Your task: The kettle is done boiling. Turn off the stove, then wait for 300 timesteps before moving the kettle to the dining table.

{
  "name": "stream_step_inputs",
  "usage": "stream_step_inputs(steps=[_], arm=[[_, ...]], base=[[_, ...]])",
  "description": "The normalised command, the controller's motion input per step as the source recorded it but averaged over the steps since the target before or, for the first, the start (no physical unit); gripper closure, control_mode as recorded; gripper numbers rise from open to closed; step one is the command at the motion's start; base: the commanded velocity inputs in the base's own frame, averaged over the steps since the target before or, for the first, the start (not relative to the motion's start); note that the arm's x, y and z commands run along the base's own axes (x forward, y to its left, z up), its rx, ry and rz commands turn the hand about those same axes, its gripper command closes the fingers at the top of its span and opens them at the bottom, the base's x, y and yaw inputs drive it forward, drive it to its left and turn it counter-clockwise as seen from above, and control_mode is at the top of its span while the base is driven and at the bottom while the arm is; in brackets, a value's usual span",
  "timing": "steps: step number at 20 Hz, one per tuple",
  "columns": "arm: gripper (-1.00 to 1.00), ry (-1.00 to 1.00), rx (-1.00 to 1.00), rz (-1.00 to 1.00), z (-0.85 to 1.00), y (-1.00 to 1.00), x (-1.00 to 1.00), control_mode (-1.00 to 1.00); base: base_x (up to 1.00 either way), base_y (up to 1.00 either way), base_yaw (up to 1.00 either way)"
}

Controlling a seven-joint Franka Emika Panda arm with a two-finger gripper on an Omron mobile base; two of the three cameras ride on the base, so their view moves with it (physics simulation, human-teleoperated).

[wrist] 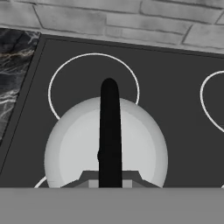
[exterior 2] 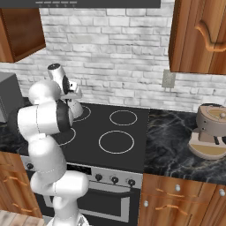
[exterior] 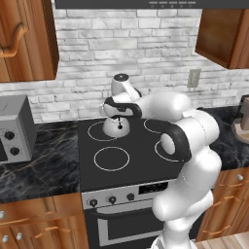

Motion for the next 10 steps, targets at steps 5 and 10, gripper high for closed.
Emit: stream_step_inputs(steps=[5,10], arm=[[1.0,0.0,0.09,-0.03,0.38,-0.27,-0.56,-1.0],[1.0,0.0,0.04,-0.04,0.3,-0.28,-0.52,-1.0]], base=[[0.0,0.0,0.0],[0.0,0.0,0.0]])
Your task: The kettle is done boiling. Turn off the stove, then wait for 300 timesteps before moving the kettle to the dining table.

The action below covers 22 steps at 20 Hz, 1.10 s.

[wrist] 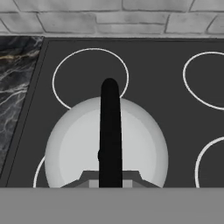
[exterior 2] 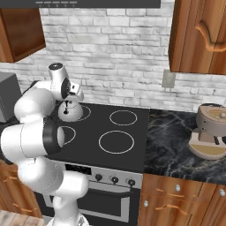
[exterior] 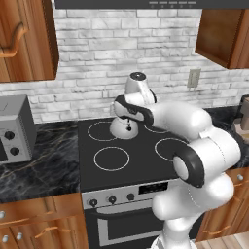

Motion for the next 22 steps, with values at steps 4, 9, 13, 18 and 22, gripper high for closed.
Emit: stream_step_inputs(steps=[4,9,13,18,22], arm=[[1.0,0.0,0.01,-0.04,0.32,-0.27,-0.51,-1.0],[1.0,0.0,0.0,-0.03,0.31,-0.22,-0.43,-1.0],[1.0,0.0,0.0,0.0,0.02,0.0,0.0,-1.0],[1.0,0.0,0.0,0.0,0.0,0.0,0.0,1.0],[1.0,0.0,0.0,0.0,0.0,0.0,0.0,1.0]], base=[[0.0,0.0,0.0],[0.0,0.0,0.0],[0.0,0.0,0.0],[-0.04,0.0,-0.01],[-0.15,0.01,-0.25]])
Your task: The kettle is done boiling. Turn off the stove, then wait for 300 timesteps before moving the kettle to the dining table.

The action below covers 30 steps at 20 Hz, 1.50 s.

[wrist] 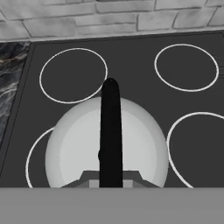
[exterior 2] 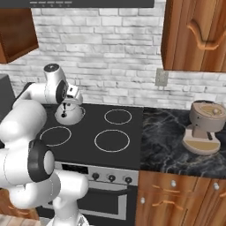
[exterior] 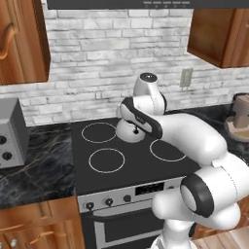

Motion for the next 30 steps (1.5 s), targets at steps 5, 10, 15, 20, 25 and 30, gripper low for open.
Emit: stream_step_inputs(steps=[5,10,15,20,25,30], arm=[[1.0,0.0,0.0,0.0,0.0,0.0,0.0,1.0],[1.0,0.0,0.0,0.0,0.0,0.0,0.0,1.0],[1.0,0.0,0.0,0.0,0.0,0.0,0.0,1.0],[1.0,0.0,0.0,0.0,0.0,0.0,0.0,1.0],[1.0,0.0,0.0,0.0,0.0,0.0,0.0,1.0],[1.0,0.0,0.0,0.0,0.0,0.0,0.0,1.0]], base=[[-0.1,0.03,-0.37],[-0.55,-0.05,-0.27],[-0.74,-0.18,-0.27],[-0.8,-0.26,-0.27],[-0.7,-0.11,-0.32],[-0.57,-0.01,-0.39]])
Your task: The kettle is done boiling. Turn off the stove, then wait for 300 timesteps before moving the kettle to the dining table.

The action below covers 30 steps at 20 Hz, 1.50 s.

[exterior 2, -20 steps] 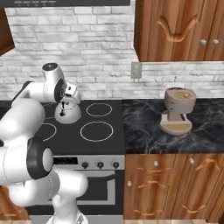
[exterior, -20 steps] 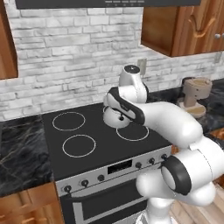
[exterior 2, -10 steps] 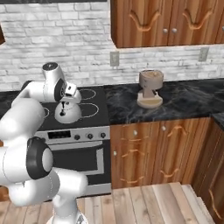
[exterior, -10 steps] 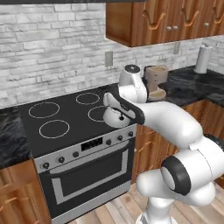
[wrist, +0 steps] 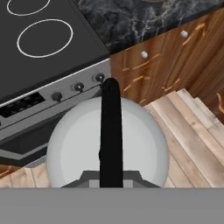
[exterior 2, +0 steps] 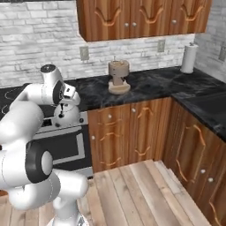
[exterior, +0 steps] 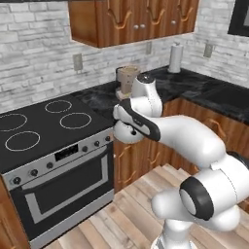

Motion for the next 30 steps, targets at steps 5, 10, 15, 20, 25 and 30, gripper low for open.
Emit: stream_step_inputs(steps=[5,10,15,20,25,30], arm=[[1.0,0.0,0.0,0.0,0.0,0.0,0.0,1.0],[1.0,0.0,0.0,0.0,0.0,0.0,0.0,1.0],[1.0,0.0,0.0,0.0,0.0,0.0,0.0,1.0],[1.0,0.0,0.0,0.0,0.0,0.0,0.0,1.0],[1.0,0.0,0.0,0.0,0.0,0.0,0.0,1.0],[1.0,0.0,0.0,0.0,0.0,0.0,0.0,1.0]], base=[[-0.48,0.0,-0.45],[-0.42,-0.01,-0.47],[-0.38,0.0,-0.48],[-0.31,0.0,-0.52],[-0.25,0.0,-0.52],[-0.22,0.0,-0.51]])
